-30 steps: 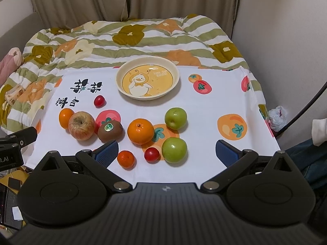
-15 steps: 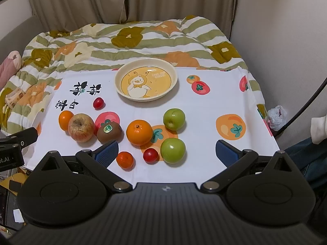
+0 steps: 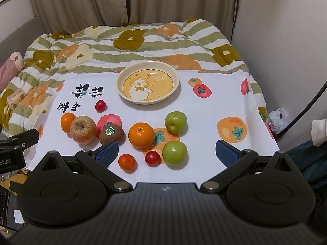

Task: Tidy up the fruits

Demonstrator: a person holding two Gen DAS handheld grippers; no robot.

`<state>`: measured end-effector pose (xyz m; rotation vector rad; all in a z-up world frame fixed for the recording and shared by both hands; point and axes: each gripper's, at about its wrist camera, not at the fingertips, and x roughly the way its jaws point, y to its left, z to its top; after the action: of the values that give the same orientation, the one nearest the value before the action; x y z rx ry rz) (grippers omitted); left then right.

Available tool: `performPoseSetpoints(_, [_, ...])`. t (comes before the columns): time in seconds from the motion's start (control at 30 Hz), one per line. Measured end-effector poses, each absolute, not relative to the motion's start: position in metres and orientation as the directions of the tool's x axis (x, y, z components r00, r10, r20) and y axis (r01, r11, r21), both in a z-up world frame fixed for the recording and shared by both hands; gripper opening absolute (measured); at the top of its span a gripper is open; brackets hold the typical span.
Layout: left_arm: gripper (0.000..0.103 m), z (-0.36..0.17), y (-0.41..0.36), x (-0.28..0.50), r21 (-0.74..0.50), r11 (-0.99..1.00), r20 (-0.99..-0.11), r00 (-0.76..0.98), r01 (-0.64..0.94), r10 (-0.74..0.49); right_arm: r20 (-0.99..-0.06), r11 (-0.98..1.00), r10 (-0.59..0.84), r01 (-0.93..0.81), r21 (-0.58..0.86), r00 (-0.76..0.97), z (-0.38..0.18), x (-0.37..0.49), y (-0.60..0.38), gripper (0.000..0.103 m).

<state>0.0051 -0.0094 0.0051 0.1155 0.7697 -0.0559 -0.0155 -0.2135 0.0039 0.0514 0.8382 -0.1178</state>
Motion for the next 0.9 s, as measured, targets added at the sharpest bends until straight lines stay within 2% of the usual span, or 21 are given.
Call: performPoseSetpoints(0.9, [0.103,0.0107,-0.0114,0.0062,0.096,0.991,-0.687,0.727,0.094,-0.003,-0.740,0.992,-0.074,0.123,0.012,0.668,0.0037,-0.0146,-0.2183,0.103])
